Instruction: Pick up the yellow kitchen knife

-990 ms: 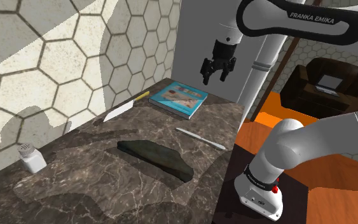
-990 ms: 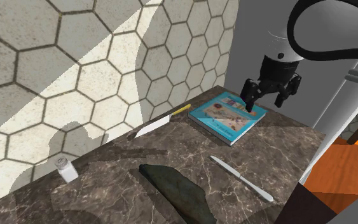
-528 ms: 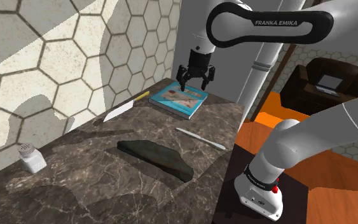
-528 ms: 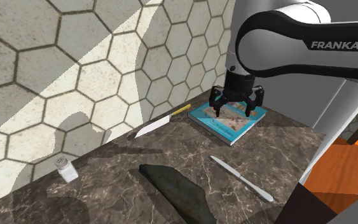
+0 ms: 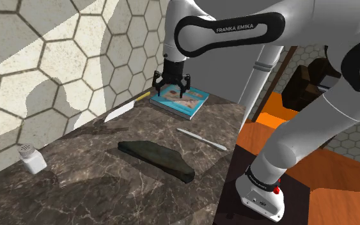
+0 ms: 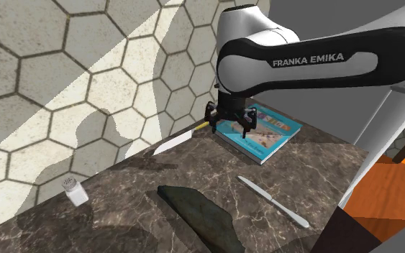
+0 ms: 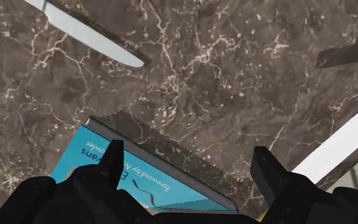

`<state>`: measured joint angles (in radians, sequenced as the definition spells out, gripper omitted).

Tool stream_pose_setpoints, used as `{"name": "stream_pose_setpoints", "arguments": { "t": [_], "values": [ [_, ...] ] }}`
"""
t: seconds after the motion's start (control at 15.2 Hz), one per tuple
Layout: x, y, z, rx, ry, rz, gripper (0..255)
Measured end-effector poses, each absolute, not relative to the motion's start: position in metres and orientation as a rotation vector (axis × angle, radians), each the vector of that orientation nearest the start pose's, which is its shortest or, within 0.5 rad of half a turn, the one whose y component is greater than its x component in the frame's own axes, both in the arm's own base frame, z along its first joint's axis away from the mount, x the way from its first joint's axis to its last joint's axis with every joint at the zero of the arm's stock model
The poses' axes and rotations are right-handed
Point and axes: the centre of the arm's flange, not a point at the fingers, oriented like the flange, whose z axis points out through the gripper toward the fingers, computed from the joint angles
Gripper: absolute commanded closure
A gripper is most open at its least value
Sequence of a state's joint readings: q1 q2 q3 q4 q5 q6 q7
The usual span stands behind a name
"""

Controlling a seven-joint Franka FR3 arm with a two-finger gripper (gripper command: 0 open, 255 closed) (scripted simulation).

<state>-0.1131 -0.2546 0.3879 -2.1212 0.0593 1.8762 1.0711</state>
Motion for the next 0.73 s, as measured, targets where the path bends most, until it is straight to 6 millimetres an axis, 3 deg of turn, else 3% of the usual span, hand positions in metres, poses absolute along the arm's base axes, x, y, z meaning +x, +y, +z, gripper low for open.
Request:
{"name": "stream_pose_setpoints", "arguments": {
  "t": [0.73],
  "values": [
    [0.586,0.187,0.454,-2.623,1.736,0.007,0]
  ]
}}
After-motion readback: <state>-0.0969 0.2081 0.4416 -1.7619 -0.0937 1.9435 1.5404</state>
